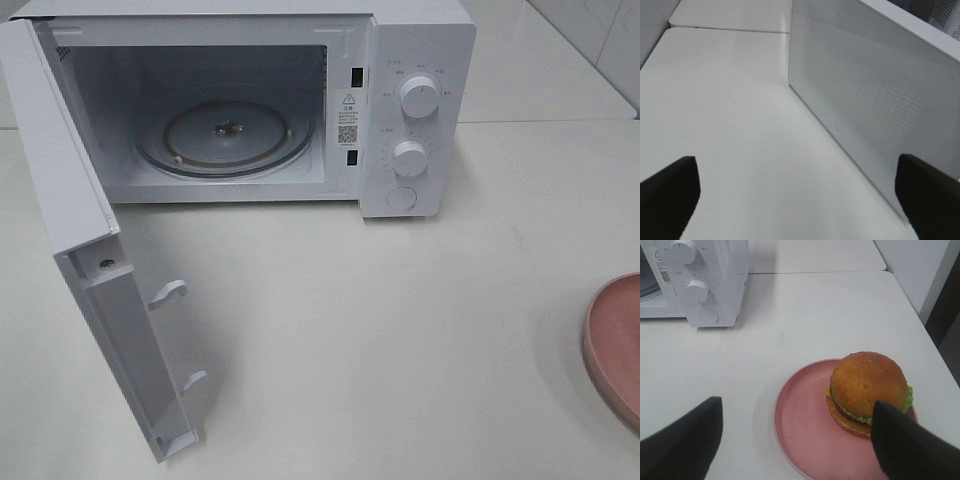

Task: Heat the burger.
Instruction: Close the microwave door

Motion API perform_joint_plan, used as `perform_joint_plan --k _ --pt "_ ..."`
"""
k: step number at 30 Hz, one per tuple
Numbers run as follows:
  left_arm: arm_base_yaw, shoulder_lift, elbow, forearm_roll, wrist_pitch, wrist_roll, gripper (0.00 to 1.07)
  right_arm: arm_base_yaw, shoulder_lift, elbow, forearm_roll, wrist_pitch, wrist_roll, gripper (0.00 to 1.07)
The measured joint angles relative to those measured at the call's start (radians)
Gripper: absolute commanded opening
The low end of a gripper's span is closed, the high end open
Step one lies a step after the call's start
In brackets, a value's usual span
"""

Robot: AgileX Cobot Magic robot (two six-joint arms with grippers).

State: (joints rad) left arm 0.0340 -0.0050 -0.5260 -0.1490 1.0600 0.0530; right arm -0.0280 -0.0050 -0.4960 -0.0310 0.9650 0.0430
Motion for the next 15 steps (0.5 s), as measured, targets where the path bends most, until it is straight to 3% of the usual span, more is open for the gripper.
perform_joint_plan --k 2,4,5,7,8,10,13,14,15 --pt "0.0 0.0 -0.007 0.009 -0.019 0.0 0.9 0.0 0.0 0.0 0.0 0.0 0.0 0.76" --pt "0.0 0.0 -0.012 0.028 -0.062 0.0 0.76 0.0 0.0 0.0 0.0 0.0 0.0 0.76" --pt "0.0 0.0 -0.012 0.028 -0.062 0.0 0.76 0.0 0.0 0.0 0.0 0.0 0.0 0.76" --pt "0.0 0.0 -0.012 0.034 -0.109 -0.011 0.57 0.0 0.0 0.0 0.0 0.0 0.0 0.76" --pt "0.0 0.0 -0.012 0.034 -0.109 -0.011 0.57 0.0 0.0 0.0 0.0 0.0 0.0 0.76" --pt "0.0 0.027 -0.013 0.035 -0.166 -0.02 0.32 0.0 0.0 0.0 0.0 0.0 0.0 0.76" --pt "0.0 0.041 -0.014 0.035 -0.178 -0.02 0.25 0.0 0.0 0.0 0.0 0.0 0.0 0.76" --pt "0.0 0.071 -0.016 0.035 -0.209 -0.021 0.1 0.0 0.0 0.0 0.0 0.0 0.0 0.76" --pt "0.0 0.089 -0.016 0.036 -0.228 -0.022 0.05 0.0 0.0 0.0 0.0 0.0 0.0 0.76"
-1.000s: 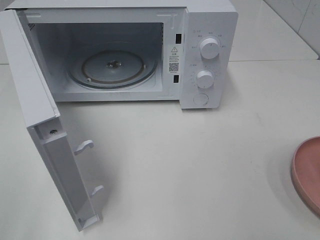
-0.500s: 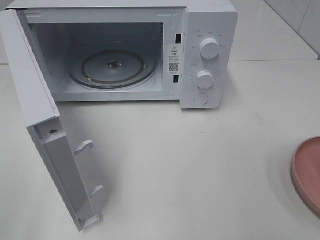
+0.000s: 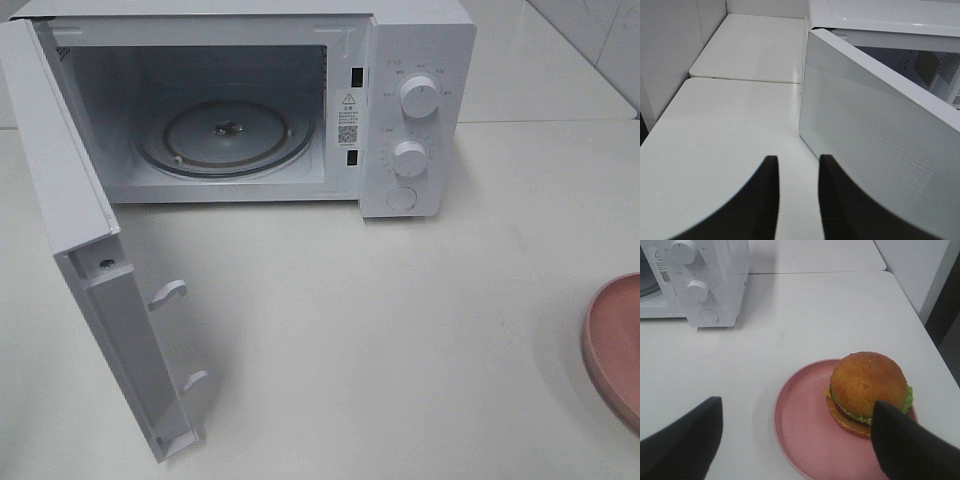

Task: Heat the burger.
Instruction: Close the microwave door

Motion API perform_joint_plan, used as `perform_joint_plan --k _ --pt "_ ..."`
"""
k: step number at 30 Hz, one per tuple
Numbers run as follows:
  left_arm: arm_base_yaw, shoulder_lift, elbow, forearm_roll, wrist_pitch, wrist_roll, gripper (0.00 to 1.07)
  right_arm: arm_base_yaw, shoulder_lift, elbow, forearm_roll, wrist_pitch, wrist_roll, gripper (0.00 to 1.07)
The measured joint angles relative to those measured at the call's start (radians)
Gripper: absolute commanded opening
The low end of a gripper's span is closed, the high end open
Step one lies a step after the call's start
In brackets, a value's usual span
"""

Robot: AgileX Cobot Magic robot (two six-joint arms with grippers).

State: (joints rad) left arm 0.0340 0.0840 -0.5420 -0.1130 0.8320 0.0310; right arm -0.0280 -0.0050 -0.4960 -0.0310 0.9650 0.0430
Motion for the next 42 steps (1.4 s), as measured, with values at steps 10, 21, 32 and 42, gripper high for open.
perform_joint_plan --k 10,21,32,42 --pt "0.0 0.192 0.069 0.011 -0.252 0.0 0.0 0.0 0.0 0.0 0.0 0.0 0.0 0.76" --pt "0.0 0.334 0.243 0.01 -0.679 0.0 0.0 0.0 0.0 0.0 0.0 0.0 0.0 0.76" --pt "0.0 0.492 0.347 0.009 -0.989 -0.001 0.0 0.0 0.0 0.0 0.0 0.0 0.0 0.76" --pt "0.0 0.664 0.371 0.027 -1.163 -0.041 0.0 0.0 0.0 0.0 0.0 0.0 0.0 0.76"
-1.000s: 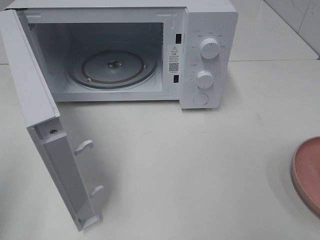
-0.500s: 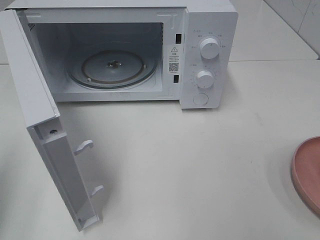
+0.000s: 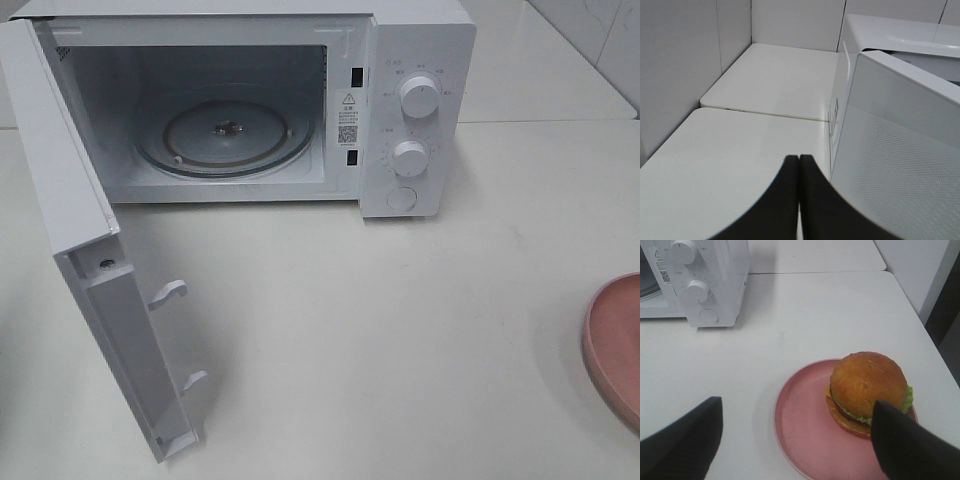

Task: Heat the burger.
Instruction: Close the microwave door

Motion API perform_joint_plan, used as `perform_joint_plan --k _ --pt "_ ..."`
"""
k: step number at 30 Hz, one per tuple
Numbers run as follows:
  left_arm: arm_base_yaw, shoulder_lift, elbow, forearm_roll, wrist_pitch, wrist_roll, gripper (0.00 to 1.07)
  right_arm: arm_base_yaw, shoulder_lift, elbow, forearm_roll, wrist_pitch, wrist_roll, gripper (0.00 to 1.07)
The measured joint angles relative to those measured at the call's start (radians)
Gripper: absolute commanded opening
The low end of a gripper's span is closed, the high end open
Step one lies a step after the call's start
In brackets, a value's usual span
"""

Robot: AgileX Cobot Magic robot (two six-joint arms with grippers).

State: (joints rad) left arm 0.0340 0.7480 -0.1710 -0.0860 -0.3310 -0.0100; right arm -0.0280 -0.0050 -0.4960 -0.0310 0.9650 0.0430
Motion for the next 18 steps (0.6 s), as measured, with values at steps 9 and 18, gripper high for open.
perform_joint_plan --k 9,18 --pt "0.0 0.131 0.0 0.126 -0.119 -0.122 0.0 0.0 0.0 0.0 0.0 0.0 0.0 0.76" --pt "-0.005 0.267 0.0 0.34 -0.295 -0.261 0.0 0.0 0.0 0.0 0.0 0.0 0.0 0.76"
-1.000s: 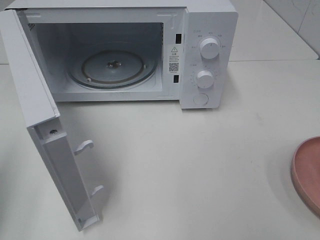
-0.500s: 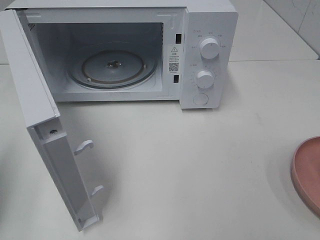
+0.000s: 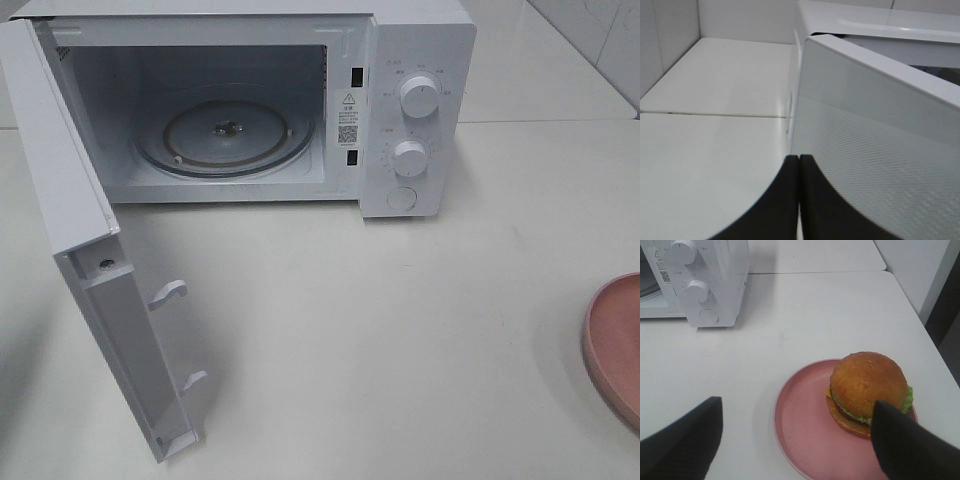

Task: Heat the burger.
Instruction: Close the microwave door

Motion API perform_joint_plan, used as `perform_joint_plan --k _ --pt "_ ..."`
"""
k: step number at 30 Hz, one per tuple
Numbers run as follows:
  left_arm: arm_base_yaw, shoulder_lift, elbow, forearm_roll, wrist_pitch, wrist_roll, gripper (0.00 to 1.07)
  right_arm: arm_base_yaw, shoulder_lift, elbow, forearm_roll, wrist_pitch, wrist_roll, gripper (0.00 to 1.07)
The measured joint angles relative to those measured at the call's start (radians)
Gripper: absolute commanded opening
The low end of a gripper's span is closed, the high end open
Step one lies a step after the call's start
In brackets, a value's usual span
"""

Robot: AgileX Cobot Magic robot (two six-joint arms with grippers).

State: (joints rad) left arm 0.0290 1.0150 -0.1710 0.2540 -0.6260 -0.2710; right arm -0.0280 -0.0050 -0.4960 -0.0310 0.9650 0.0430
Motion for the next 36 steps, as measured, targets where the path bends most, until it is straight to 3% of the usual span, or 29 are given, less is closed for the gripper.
perform_joint_plan --k 5,15,22,29,36 --pt "-0.04 0.076 0.0 0.058 -0.085 -0.013 0.0 0.0 0.0 0.0 0.0 0.0 0.0 0.76" --pt "-0.166 0.215 -0.035 0.088 -0.114 -0.014 0.0 0.0 0.0 0.0 0.0 0.0 0.0 0.76" --pt "-0.21 0.295 -0.045 0.091 -0.187 -0.014 0.0 0.0 0.0 0.0 0.0 0.0 0.0 0.76" --pt "-0.29 0.399 -0.111 0.088 -0.209 -0.013 0.0 0.0 0.0 0.0 0.0 0.0 0.0 0.76" --pt "-0.303 0.449 -0.174 0.091 -0.217 -0.013 0.0 0.0 0.0 0.0 0.0 0.0 0.0 0.76"
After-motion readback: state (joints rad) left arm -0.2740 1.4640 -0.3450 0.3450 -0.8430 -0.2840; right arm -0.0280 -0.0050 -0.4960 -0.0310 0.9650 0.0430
